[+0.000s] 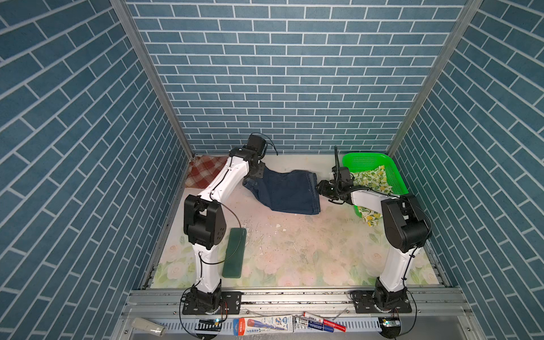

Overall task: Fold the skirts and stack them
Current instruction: 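Fold the waistband with the left gripper over toward the right gripper's hem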

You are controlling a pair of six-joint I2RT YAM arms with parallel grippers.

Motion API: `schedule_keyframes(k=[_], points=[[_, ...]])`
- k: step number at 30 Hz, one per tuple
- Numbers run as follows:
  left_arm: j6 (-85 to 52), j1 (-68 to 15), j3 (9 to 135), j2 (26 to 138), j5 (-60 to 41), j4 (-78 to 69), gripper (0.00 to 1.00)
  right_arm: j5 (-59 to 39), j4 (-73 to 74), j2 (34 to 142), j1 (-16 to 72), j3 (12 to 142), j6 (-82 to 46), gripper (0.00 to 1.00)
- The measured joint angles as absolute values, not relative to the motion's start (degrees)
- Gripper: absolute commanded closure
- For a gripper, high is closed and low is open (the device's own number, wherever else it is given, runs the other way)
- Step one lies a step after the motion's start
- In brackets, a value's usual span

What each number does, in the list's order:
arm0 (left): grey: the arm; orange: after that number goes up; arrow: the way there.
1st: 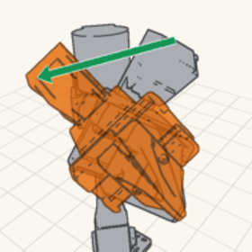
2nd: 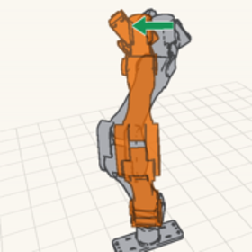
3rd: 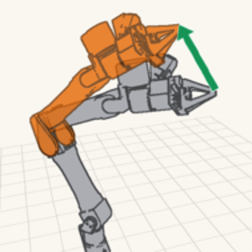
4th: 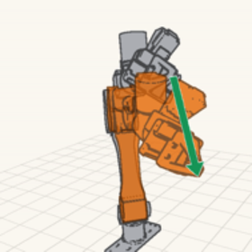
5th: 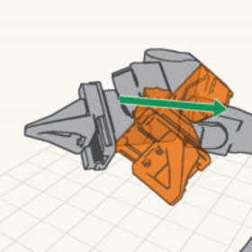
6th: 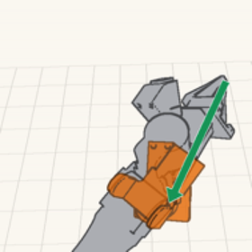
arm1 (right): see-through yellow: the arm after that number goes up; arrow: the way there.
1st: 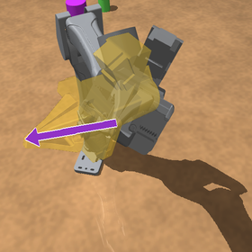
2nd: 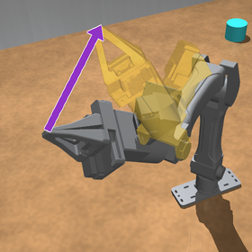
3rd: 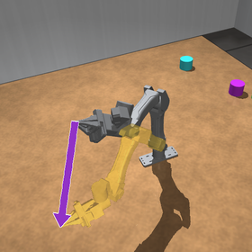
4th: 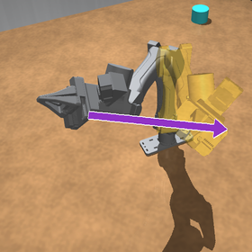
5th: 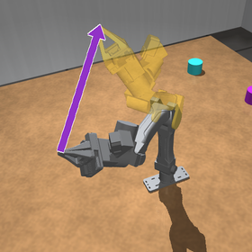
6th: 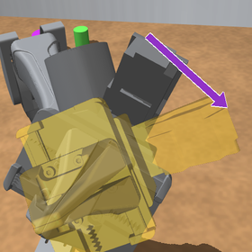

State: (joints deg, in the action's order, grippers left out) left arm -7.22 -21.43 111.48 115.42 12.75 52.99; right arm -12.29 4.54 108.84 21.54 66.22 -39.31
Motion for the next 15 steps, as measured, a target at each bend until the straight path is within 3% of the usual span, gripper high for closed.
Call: schedule_keyframes(k=[4, 15], points=[[-6.3, -25.5, 119.1, 121.4, 17.4, 57.0, 1.00, -12.3, 8.0, 109.0, 22.4, 64.6, -42.4, 0.81], [-7.2, -36.0, 140.4, 135.4, 19.8, 64.3, 1.00, -12.3, 16.1, 112.4, 22.9, 59.5, -48.0, 0.89]])
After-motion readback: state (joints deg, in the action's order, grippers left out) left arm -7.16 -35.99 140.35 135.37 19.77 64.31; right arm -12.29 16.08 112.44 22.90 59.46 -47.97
